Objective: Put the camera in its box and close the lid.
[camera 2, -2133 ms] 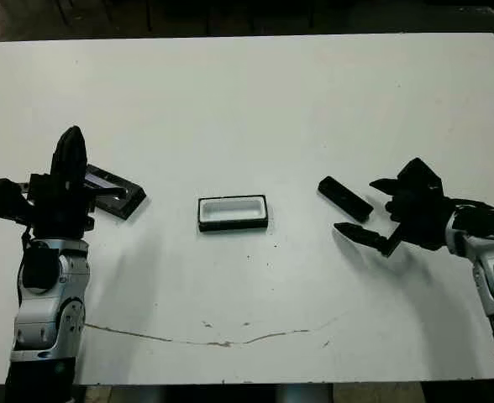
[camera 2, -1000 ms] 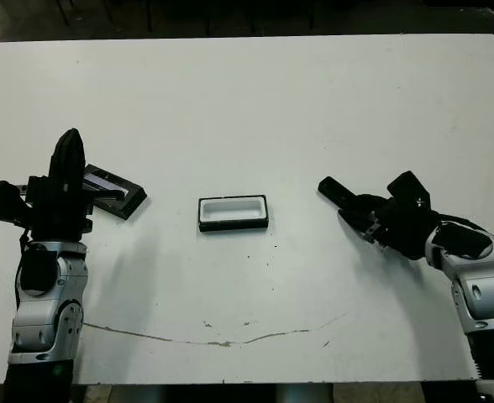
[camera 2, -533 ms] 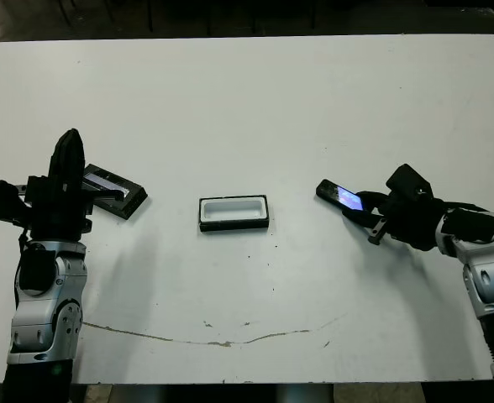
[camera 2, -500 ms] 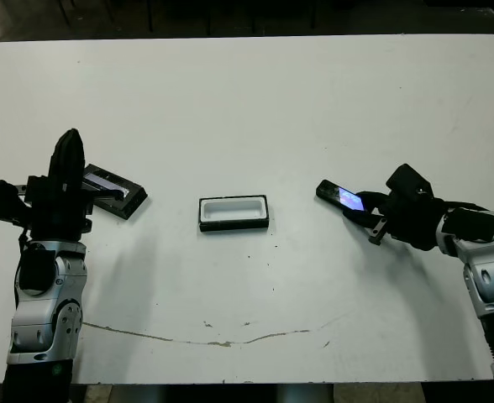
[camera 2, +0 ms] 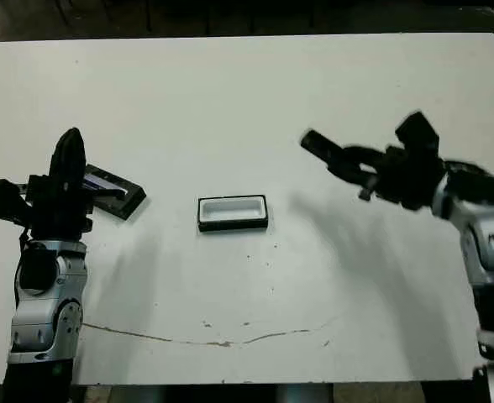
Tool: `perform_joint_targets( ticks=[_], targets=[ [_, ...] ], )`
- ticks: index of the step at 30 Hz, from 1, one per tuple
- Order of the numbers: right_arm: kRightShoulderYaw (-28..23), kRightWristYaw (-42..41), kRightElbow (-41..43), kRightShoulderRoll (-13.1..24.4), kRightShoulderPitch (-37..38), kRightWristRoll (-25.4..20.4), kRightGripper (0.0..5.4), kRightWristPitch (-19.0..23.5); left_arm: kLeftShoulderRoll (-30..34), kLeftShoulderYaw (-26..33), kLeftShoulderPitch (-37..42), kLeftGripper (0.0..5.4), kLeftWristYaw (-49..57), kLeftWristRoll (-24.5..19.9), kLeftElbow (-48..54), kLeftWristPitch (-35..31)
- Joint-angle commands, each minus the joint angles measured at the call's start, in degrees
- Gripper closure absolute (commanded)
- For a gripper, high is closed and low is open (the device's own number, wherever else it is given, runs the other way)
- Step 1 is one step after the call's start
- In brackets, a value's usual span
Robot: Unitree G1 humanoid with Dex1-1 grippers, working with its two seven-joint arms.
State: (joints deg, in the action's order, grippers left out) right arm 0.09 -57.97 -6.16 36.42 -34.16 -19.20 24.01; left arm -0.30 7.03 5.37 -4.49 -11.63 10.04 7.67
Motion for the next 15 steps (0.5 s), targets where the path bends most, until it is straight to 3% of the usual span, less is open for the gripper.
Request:
perform_joint_targets(
  ticks=[1,6,12,15],
  targets=[
    [2.43,-2.56,-2.60,-1.71,-4.49,-0.32,4.71,-0.02,-0.07,0.00,-0.90,5.40,0.58,0.23,-0.22,-0.58],
    [7.12,-4.53,-3.71,-2.37,-8.89,1.95,4.71,1.41,0.25,-0.21,-0.93,5.40,0.86,1.48,-0.44,0.07],
    [16.43,-10.13,-7.29,-2.67,-15.38,9.15,4.71,-0.93,0.10,-0.29,-0.99,5.40,0.85,1.64,-0.72,0.61],
    [19.47,-10.89,-7.21,-3.31,-17.24,12.19,4.71,0.57,0.14,-0.32,-0.98,5.40,0.76,1.70,-1.00,0.79]
  ],
)
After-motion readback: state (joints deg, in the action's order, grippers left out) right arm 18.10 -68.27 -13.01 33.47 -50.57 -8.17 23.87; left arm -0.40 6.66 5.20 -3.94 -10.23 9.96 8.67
